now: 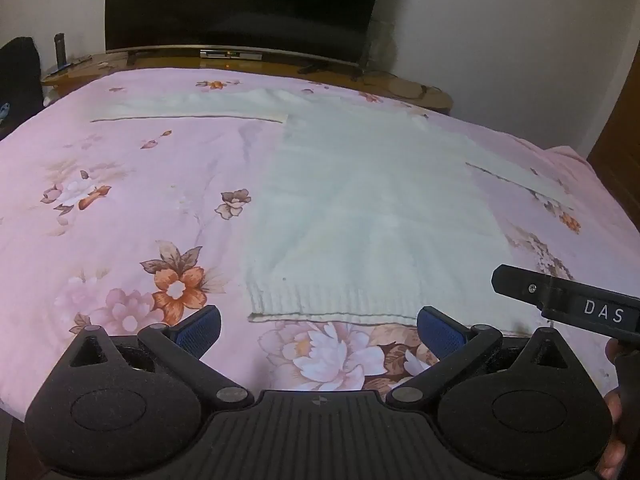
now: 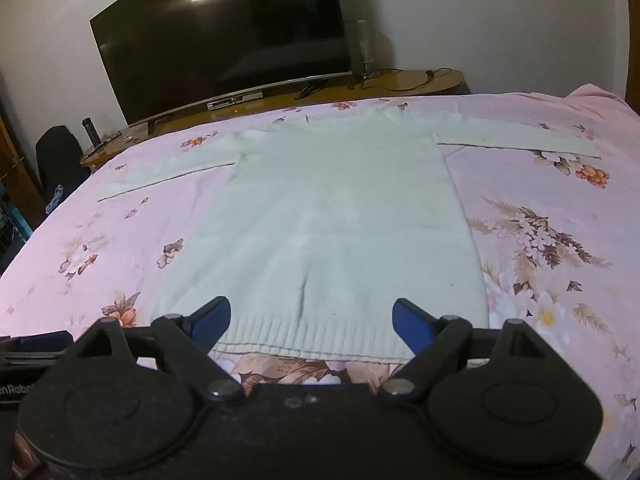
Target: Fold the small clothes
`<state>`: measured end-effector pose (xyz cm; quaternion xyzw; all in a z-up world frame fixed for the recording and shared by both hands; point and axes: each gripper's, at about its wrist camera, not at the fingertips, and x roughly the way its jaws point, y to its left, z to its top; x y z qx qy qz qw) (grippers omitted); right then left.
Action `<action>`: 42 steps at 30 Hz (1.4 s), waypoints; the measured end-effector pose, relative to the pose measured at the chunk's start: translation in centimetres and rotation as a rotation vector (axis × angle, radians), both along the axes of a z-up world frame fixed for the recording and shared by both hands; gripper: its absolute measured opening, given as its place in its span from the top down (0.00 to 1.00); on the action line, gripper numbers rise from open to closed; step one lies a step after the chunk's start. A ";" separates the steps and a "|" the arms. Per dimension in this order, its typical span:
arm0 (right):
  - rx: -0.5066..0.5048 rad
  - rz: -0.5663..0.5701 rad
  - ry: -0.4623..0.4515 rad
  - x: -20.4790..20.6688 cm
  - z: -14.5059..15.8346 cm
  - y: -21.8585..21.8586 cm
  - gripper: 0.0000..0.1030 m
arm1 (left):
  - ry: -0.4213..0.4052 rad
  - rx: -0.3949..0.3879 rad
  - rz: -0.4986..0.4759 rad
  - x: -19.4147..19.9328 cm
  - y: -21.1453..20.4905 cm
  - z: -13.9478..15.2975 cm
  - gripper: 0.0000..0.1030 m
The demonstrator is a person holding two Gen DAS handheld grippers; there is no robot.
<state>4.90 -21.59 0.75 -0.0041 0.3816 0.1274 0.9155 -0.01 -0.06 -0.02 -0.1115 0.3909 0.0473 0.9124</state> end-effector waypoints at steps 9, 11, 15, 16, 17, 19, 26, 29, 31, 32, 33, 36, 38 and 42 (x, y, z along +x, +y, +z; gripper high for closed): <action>-0.001 -0.029 -0.005 0.2 0.1 -0.5 0.15 | -0.008 0.004 -0.018 0.7 -0.7 -0.5 0.00; -0.001 -0.037 -0.006 0.2 0.1 -0.7 0.15 | -0.010 0.004 -0.029 0.9 -0.6 -0.6 0.00; -0.004 -0.051 -0.009 0.3 0.2 -0.9 0.15 | -0.007 0.002 -0.044 0.9 -0.7 -0.5 0.00; -0.005 -0.053 -0.009 0.3 0.2 -0.9 0.15 | -0.006 0.006 -0.044 1.0 -0.7 -0.5 0.00; -0.006 -0.055 -0.010 0.4 0.2 -1.0 0.15 | -0.004 0.006 -0.044 1.0 -0.8 -0.4 0.00; -0.007 -0.059 -0.013 0.3 0.2 -1.0 0.15 | -0.002 0.002 -0.042 1.0 -0.6 -0.5 0.00; -0.009 -0.060 -0.020 0.1 0.2 -0.6 0.15 | 0.019 0.010 -0.037 0.8 0.0 -0.4 0.00; -0.009 -0.059 -0.017 0.1 0.1 -0.4 0.15 | 0.016 0.011 -0.035 0.7 0.1 -0.4 0.00; -0.009 -0.058 -0.016 0.1 0.0 -0.3 0.15 | 0.019 0.006 -0.033 0.6 0.3 -0.4 0.00; -0.009 -0.058 -0.016 0.1 0.0 -0.3 0.15 | 0.029 -0.002 -0.032 0.6 0.4 -0.4 0.00; -0.008 -0.057 -0.014 0.1 0.0 -0.3 0.15 | 0.014 -0.001 -0.031 0.5 0.5 -0.4 0.00; -0.010 -0.053 -0.015 0.1 0.0 -0.1 0.15 | 0.002 -0.014 -0.028 0.5 0.8 -0.4 0.00; -0.012 -0.051 -0.016 0.1 0.0 0.1 0.15 | 0.018 -0.018 -0.027 0.5 0.9 -0.4 0.00; -0.013 -0.054 -0.020 0.0 0.0 0.2 0.15 | 0.020 -0.011 -0.028 0.5 0.8 -0.3 0.00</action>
